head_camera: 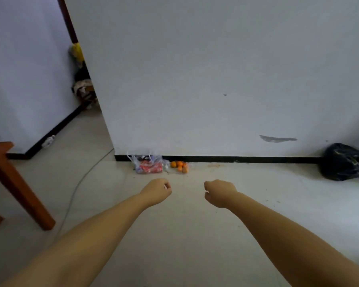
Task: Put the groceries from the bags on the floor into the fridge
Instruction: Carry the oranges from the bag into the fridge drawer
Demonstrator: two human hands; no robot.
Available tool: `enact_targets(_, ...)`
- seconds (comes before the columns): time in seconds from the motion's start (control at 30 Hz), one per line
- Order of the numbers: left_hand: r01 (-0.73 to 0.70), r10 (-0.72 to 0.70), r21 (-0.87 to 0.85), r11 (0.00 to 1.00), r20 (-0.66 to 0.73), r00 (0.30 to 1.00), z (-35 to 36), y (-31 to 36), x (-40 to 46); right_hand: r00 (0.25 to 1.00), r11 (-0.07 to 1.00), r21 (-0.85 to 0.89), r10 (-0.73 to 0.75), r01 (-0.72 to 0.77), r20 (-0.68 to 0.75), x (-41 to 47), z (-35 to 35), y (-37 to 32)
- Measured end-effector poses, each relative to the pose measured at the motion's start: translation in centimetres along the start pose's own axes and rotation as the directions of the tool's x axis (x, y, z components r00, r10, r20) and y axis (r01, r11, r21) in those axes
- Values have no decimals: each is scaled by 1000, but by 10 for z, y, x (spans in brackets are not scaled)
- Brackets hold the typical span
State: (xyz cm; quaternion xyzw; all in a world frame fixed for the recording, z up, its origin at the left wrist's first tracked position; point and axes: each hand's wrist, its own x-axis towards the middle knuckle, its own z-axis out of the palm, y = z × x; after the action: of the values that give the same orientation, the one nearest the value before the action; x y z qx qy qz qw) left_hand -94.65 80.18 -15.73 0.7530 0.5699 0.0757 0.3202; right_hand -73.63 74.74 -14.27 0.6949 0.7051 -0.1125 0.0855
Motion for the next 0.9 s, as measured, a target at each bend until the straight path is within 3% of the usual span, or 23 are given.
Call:
enact_targets(0.43,131,-126,-139,982,44,991,-43,-16,227,987,1000,-11,-13,15,161,258,-41,62)
enact_targets(0.7,200,-192,-100,975,82,978,-84,-68,370,977,999,12,-50,48,209,405,-54,59)
enact_targets(0.9,199,-186,-84,976,142,972,-114,-108,510,967,999,27,14,-21,256,535,-68,59)
